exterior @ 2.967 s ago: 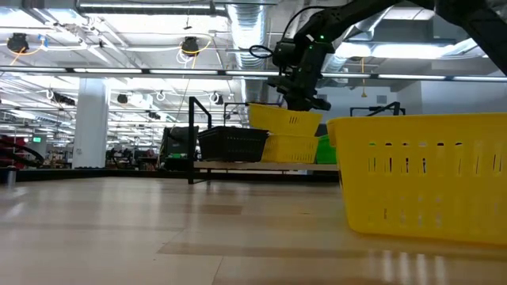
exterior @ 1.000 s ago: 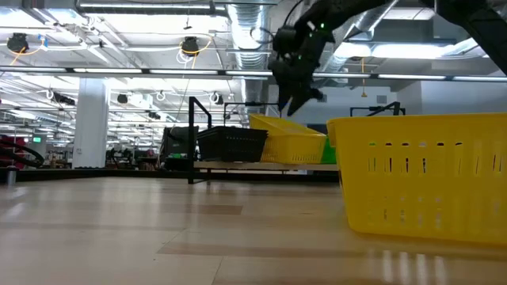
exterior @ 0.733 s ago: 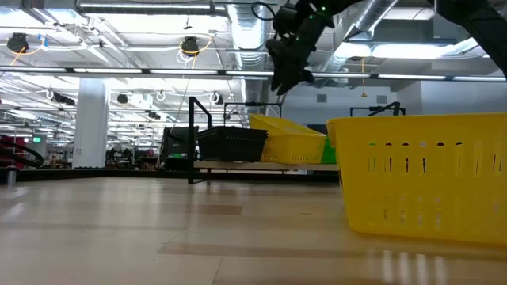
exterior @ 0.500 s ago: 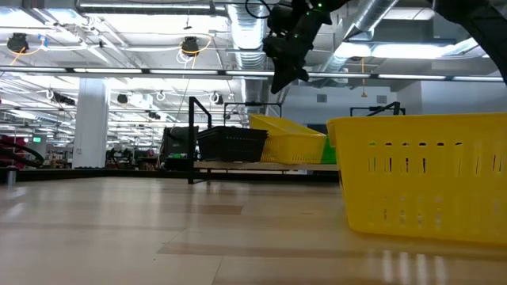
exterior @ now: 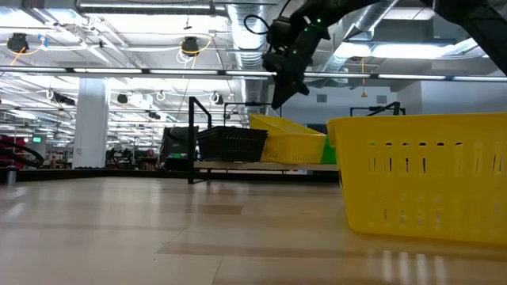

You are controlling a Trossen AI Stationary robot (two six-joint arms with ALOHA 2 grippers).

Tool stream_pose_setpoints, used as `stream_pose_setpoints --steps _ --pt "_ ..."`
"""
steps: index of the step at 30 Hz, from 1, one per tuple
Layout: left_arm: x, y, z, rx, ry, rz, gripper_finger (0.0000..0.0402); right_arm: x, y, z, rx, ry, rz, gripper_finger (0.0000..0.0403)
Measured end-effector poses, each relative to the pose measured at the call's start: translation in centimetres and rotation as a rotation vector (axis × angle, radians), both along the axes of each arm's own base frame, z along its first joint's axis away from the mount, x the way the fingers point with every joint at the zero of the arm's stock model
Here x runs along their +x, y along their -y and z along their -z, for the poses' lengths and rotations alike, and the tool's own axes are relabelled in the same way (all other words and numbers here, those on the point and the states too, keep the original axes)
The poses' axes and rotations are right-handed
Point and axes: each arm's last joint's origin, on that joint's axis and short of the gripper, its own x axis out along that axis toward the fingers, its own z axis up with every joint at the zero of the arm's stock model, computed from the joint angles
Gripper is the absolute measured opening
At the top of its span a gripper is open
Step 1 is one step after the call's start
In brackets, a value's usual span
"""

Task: Stack baskets on shelf by color
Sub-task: Stack the left yellow bin on top of the yellow bin on the shelf

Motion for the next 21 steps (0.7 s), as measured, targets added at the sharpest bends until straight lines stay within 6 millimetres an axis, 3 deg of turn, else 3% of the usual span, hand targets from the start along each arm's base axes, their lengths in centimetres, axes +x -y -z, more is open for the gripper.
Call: stream_pose_setpoints --steps 16,21 --pt "0.0 0.0 0.0 -0.002 0.002 -0.002 0.024 -0.1 0.9 3.0 0.024 0.01 0.014 0.0001" --pt "0.0 0.0 0.0 -0.001 0.002 -0.002 0.024 0.0 0.8 3.1 0.022 0.012 0.009 0.0001"
